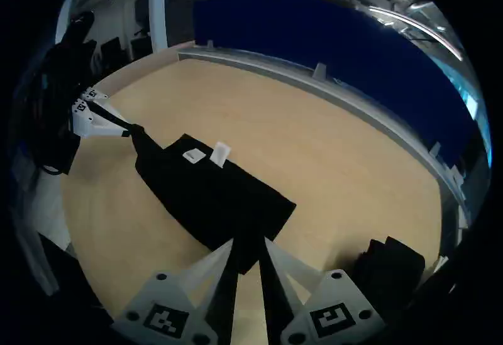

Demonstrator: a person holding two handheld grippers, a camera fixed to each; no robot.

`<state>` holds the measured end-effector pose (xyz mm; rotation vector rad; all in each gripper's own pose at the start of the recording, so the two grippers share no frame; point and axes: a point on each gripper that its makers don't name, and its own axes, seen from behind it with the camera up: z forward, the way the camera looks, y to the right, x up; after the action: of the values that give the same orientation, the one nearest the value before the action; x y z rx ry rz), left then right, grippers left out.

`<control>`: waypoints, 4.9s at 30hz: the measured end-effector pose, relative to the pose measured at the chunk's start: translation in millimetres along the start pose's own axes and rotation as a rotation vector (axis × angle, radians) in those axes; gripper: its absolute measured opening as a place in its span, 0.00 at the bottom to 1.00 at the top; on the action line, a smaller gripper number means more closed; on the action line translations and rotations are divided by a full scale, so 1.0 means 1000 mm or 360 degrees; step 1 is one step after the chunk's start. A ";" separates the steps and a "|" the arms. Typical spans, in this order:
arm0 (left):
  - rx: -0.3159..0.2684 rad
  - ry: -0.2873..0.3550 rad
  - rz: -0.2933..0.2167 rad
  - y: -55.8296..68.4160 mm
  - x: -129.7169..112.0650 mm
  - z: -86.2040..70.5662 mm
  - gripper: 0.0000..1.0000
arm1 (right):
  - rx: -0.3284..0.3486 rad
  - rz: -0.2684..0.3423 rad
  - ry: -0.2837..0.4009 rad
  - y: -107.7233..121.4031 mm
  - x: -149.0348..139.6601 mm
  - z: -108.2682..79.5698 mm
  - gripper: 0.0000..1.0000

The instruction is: Fold towel

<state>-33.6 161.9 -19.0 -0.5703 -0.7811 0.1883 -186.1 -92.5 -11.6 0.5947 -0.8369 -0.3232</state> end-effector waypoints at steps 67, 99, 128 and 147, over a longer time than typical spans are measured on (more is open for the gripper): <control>0.0279 -0.0029 0.0006 -0.069 0.002 0.088 0.81 | -0.0389 0.0112 -0.0060 0.074 -0.004 0.083 1.00; 0.0284 -0.0029 -0.0099 -0.045 -0.036 0.030 0.87 | -0.0363 0.0124 -0.0063 0.034 -0.046 0.015 1.00; 0.0510 0.0021 -0.0295 -0.065 -0.090 -0.052 0.87 | -0.0089 -0.0049 -0.0105 -0.011 -0.054 0.030 1.00; 0.0560 0.0044 -0.0382 -0.051 -0.109 -0.094 0.86 | 0.0074 -0.0151 -0.0237 -0.019 -0.077 0.046 0.76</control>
<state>-45.4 40.9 -111.4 -0.1445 -0.7617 0.0927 -271.1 -86.3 -44.6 0.6610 -0.9630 -0.4394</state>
